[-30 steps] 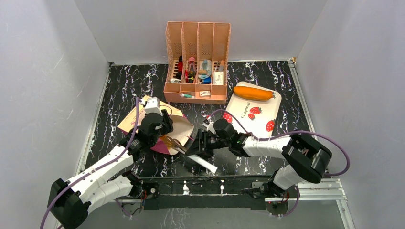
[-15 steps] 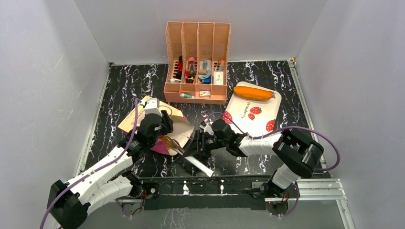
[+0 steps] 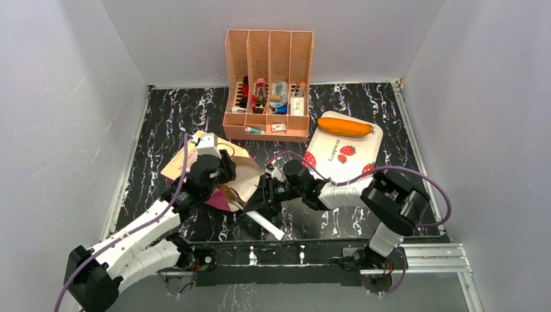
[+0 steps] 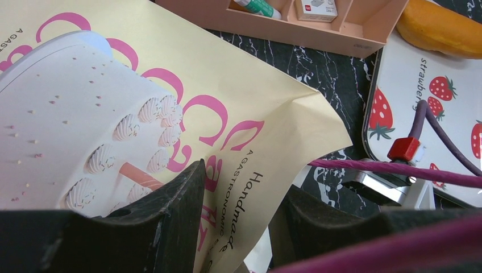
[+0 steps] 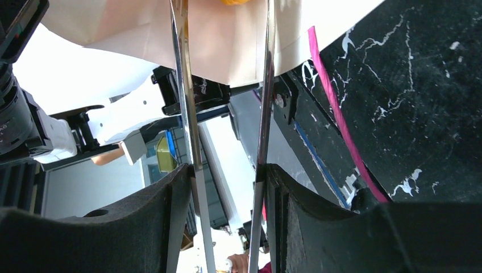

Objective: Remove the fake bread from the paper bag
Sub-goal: Take out the fake bread from the paper bag.

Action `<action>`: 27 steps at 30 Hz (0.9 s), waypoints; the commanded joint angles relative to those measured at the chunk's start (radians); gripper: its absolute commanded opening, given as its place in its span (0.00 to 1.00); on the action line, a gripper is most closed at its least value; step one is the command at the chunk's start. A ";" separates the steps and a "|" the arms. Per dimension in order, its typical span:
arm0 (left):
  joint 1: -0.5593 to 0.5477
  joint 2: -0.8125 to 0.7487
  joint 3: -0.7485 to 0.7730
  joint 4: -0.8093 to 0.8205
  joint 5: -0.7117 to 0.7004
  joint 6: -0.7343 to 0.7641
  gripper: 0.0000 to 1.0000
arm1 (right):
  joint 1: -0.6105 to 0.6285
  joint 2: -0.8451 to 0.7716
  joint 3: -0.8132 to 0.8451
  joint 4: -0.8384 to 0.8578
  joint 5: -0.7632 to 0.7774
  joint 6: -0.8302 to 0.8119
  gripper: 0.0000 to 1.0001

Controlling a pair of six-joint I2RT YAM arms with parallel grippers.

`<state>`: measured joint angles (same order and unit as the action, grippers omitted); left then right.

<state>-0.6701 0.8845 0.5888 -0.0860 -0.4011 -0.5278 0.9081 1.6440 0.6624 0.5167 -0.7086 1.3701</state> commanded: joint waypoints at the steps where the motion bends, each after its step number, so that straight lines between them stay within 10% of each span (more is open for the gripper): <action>1: 0.002 -0.024 -0.003 0.046 0.039 0.013 0.40 | 0.005 0.022 0.069 0.091 -0.045 0.006 0.46; 12: 0.001 -0.024 0.005 0.045 0.050 0.020 0.40 | 0.013 0.091 0.118 0.115 -0.071 0.017 0.44; 27: 0.001 -0.029 0.034 -0.063 -0.141 -0.056 0.39 | -0.004 -0.011 0.017 0.081 0.033 -0.017 0.07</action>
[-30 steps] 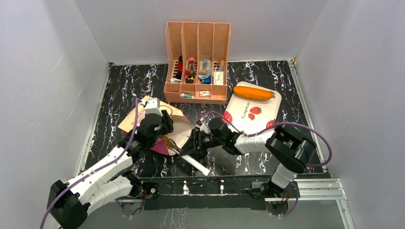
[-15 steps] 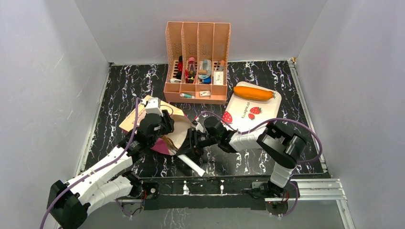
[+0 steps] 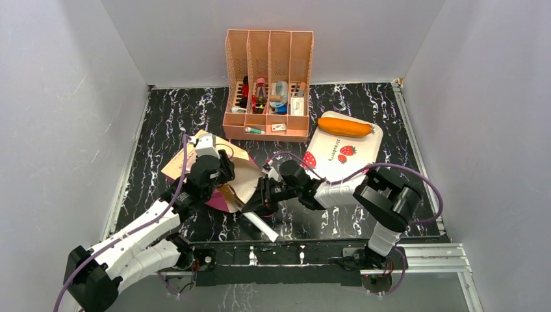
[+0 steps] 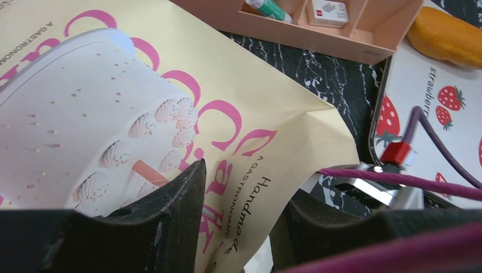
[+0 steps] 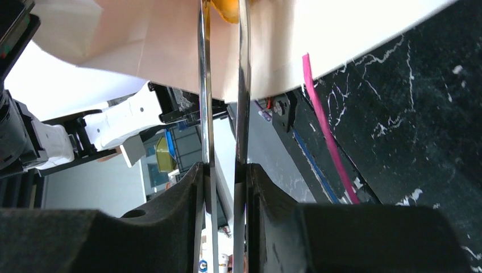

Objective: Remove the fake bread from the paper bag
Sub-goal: Take out the fake bread from the paper bag.

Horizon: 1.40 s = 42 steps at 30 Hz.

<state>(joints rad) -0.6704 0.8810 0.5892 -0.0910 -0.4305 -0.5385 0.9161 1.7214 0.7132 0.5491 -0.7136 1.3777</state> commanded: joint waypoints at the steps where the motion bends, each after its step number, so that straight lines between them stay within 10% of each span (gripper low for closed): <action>1: 0.002 -0.025 0.036 -0.068 -0.134 -0.056 0.40 | -0.017 -0.104 -0.048 0.046 0.044 -0.027 0.07; 42: 0.094 0.336 0.252 -0.149 -0.324 -0.264 0.42 | -0.122 -1.138 -0.176 -0.871 0.304 -0.232 0.01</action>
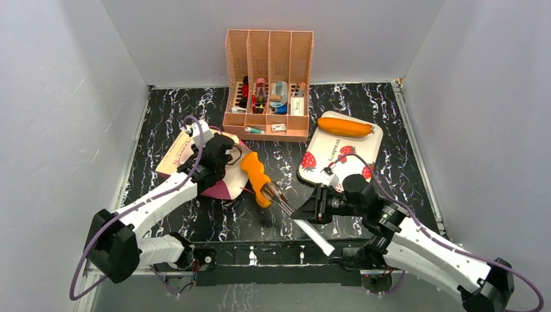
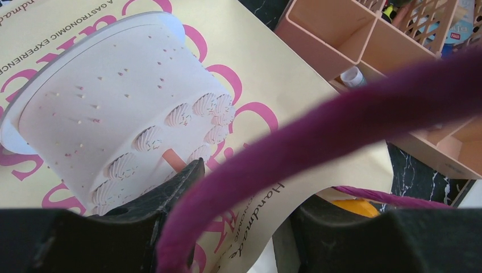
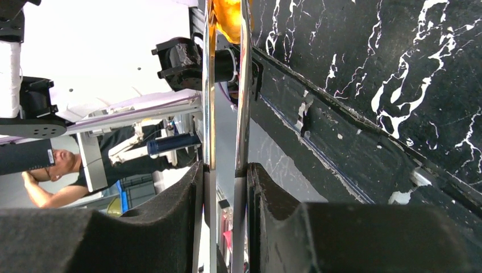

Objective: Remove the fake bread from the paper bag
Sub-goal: Take out the fake bread from the paper bag, then place the fake bread in the container.

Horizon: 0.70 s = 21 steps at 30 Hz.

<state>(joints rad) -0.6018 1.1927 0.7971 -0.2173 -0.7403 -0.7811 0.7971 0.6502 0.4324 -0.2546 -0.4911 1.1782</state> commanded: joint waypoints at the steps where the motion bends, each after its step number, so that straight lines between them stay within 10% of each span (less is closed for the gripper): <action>1: 0.026 0.026 0.046 -0.023 -0.011 -0.025 0.42 | -0.003 -0.081 0.120 -0.092 0.101 -0.036 0.00; 21: 0.034 -0.078 -0.002 -0.033 0.065 -0.008 0.42 | -0.003 -0.099 0.260 -0.059 0.746 -0.005 0.00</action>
<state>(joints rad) -0.5709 1.1564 0.8146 -0.2379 -0.6933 -0.7933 0.7963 0.4976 0.6392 -0.4885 0.0174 1.1690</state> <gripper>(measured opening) 0.422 0.243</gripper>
